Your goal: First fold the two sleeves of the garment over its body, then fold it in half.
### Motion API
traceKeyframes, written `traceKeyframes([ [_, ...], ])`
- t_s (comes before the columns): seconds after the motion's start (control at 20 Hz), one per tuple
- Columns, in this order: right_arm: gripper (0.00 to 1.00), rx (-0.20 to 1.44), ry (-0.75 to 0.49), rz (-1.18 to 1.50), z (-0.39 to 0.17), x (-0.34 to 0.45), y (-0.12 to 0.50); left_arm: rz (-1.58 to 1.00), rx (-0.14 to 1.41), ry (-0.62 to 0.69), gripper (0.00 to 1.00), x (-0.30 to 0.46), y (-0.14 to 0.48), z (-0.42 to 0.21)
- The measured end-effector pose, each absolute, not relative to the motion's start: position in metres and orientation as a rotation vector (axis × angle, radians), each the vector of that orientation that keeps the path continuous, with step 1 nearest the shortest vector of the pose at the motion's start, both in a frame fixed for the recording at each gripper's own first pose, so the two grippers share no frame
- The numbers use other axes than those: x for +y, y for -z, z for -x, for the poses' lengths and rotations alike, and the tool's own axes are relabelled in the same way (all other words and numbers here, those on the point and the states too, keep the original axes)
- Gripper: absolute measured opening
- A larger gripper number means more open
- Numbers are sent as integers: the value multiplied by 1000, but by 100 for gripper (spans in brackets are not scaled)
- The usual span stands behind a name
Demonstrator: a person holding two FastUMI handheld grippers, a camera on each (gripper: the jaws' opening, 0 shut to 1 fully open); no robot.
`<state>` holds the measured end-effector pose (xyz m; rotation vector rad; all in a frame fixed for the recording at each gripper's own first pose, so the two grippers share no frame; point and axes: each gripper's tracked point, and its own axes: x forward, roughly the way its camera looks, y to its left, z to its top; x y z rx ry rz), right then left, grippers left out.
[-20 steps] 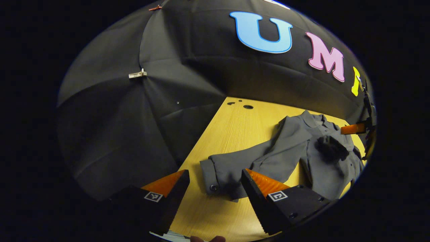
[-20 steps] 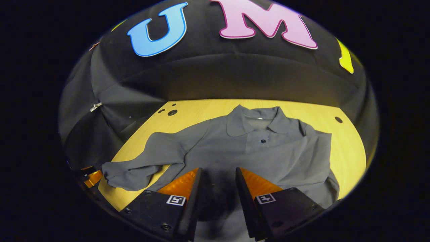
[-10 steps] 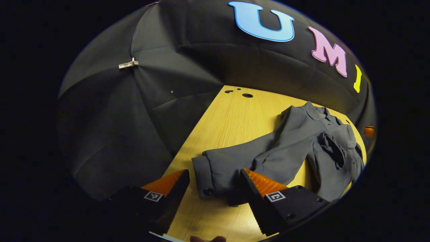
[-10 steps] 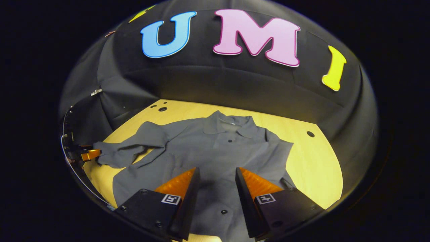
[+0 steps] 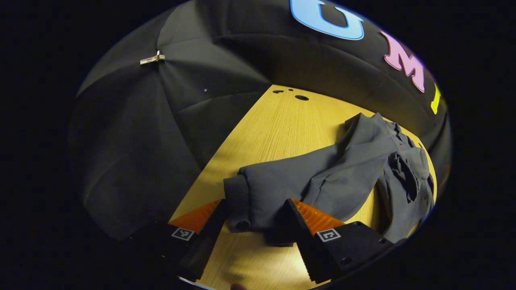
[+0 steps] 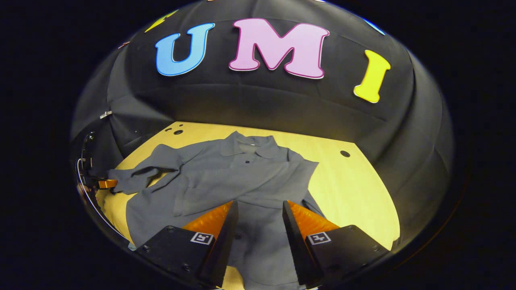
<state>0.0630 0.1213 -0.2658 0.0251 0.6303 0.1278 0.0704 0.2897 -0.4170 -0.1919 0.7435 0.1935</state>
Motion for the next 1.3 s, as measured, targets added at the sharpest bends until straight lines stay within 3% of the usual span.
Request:
traceKeyframes([
  [0.15, 70, 638, -121, -26, -61, 116, 270, 168, 733, -172, 91, 287, 416, -75],
  [0.25, 70, 644, -117, -31, -59, 112, 272, 177, 742, -163, 82, 282, 417, -78],
  [0.5, 71, 644, -105, -37, -54, 99, 275, 146, 739, -116, 10, 265, 413, -88],
  [0.9, 71, 621, -78, -72, -59, 66, 273, 142, 644, -167, 6, 267, 360, -92],
  [1.0, 71, 617, -71, -83, -59, 56, 273, 129, 607, -168, 9, 261, 338, -95],
  [1.3, 71, 614, -69, -95, -57, 30, 279, 72, 454, -153, 5, 232, 250, -116],
])
